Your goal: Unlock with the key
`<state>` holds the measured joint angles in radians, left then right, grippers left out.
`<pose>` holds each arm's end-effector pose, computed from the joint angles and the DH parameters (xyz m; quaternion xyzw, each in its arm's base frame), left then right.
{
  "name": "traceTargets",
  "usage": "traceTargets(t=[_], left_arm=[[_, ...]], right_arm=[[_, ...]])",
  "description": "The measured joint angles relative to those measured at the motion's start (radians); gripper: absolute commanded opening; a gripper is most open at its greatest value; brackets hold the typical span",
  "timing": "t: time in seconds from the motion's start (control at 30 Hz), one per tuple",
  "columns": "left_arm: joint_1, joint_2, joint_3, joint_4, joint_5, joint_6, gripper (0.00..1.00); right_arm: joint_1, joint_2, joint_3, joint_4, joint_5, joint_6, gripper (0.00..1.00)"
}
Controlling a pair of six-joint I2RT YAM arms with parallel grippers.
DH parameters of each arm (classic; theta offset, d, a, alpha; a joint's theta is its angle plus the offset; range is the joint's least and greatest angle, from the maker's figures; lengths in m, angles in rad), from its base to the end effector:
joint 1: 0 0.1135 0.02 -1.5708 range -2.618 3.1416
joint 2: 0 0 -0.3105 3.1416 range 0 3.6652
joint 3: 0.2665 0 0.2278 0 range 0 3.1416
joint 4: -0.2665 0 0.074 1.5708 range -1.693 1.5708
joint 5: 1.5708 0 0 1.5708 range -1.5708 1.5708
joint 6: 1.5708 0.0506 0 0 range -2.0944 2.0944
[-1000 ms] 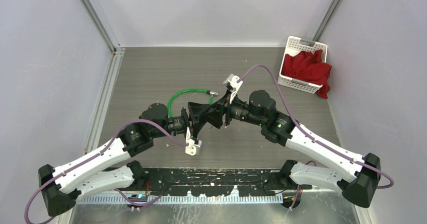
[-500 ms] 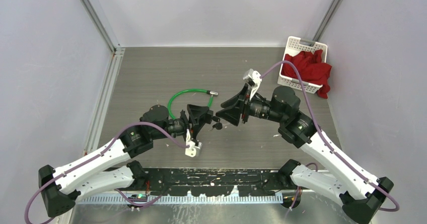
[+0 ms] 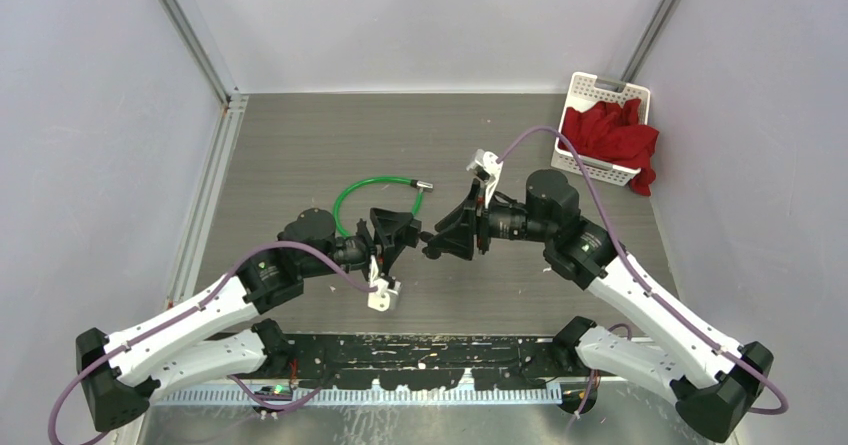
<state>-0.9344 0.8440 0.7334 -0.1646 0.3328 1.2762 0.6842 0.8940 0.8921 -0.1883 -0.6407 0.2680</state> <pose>0.0794 -0.1353 0.3478 0.7476 0.2637 -0.0289 0.6089 0.1032 0.1232 0.3935 -0.3474 0.6746 0.4928 0.4259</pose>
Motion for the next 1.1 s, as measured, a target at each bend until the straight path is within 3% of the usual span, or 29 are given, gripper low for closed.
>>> traceTargets(t=[0.23, 0.6, 0.8, 0.93, 1.1], left_arm=[[0.000, 0.000, 0.025, -0.018, 0.002, -0.023, 0.00], [0.000, 0.004, 0.041, -0.031, 0.008, -0.043, 0.00], [0.000, 0.015, 0.057, -0.036, 0.008, -0.048, 0.00], [0.000, 0.018, 0.065, -0.036, 0.009, -0.058, 0.00], [0.001, 0.018, 0.065, -0.037, 0.006, -0.061, 0.00]], right_arm=[[0.000, 0.043, -0.004, 0.001, 0.003, -0.019, 0.48], [0.000, 0.056, -0.034, 0.061, 0.001, 0.000, 0.27], [0.000, 0.069, -0.057, 0.113, 0.000, 0.043, 0.27], [0.000, 0.069, -0.066, 0.136, 0.000, 0.064, 0.02], [-0.001, 0.066, -0.081, 0.166, 0.016, 0.113, 0.01]])
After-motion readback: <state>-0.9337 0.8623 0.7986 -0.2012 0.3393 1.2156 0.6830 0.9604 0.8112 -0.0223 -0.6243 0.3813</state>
